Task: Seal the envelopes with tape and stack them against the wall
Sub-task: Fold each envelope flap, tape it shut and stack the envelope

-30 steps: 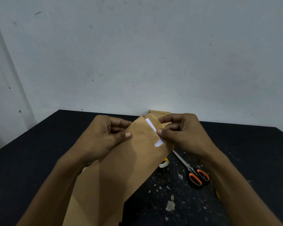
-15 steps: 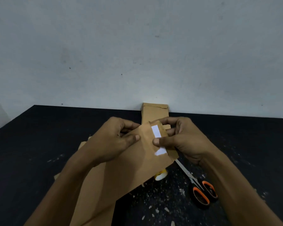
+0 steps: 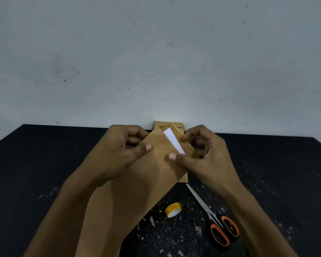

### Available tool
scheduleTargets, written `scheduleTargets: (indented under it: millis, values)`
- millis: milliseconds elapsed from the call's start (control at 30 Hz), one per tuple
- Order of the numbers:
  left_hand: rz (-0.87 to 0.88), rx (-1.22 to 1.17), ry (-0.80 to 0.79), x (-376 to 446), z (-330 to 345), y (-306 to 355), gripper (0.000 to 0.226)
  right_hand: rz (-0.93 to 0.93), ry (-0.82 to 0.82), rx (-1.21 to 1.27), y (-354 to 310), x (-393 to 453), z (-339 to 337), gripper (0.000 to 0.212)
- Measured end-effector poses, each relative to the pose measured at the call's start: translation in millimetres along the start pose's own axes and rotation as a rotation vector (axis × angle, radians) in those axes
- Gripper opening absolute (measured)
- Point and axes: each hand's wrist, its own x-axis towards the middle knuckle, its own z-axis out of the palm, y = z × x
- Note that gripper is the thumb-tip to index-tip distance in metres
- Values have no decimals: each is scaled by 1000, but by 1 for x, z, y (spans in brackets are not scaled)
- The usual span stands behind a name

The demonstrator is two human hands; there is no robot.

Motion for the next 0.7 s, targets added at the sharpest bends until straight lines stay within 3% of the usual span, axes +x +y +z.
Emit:
scheduleTargets:
  millis: [167, 467, 700]
  values:
    - [91, -44, 7, -22, 14, 7, 12, 16, 49, -93, -2, -28, -9, 48]
    - [238, 155, -32, -56, 16, 34, 18, 5, 18, -164, -48, -66, -9, 29]
    - [306, 233, -27, -75, 7, 46, 25, -117, -19, -310, -67, -80, -5, 20]
